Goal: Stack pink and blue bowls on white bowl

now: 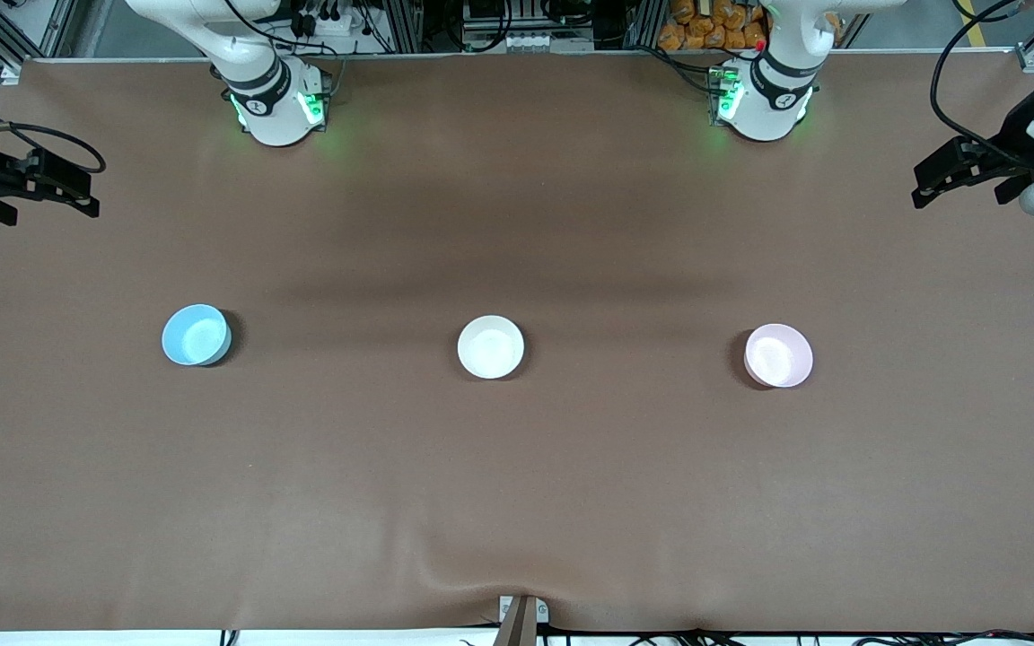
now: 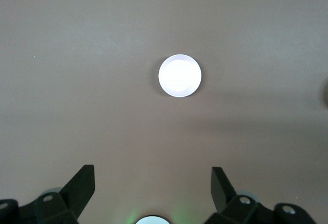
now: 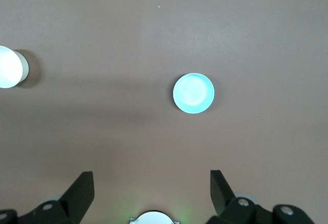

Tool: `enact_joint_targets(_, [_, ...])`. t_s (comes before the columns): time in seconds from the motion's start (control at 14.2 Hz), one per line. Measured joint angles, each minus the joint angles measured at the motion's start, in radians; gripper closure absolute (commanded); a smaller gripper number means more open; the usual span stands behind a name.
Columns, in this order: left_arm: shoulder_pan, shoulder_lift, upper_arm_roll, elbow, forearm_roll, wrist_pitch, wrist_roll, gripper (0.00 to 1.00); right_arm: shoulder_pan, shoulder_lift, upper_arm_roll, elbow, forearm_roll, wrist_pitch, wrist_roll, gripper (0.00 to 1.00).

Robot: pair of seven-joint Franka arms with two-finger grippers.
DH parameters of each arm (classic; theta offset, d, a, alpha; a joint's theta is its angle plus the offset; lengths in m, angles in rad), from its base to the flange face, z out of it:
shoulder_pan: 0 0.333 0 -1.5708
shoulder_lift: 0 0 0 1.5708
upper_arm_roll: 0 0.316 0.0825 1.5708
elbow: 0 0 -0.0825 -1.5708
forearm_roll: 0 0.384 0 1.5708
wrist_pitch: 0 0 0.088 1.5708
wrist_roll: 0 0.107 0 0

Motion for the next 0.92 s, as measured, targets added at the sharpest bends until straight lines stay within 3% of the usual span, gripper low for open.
enact_joint_targets(0.7, [0.0, 0.009, 0.0, -0.016, 0.0, 0.0, 0.0, 0.0, -0.001, 0.001, -0.001, 0.0, 0.0, -0.008, 0.0, 0.0])
enact_joint_targets(0.92, [0.0, 0.039, 0.0, -0.061, 0.0, 0.066, 0.0, 0.0, -0.002, 0.001, -0.001, 0.0, 0.0, -0.012, 0.0, 0.0])
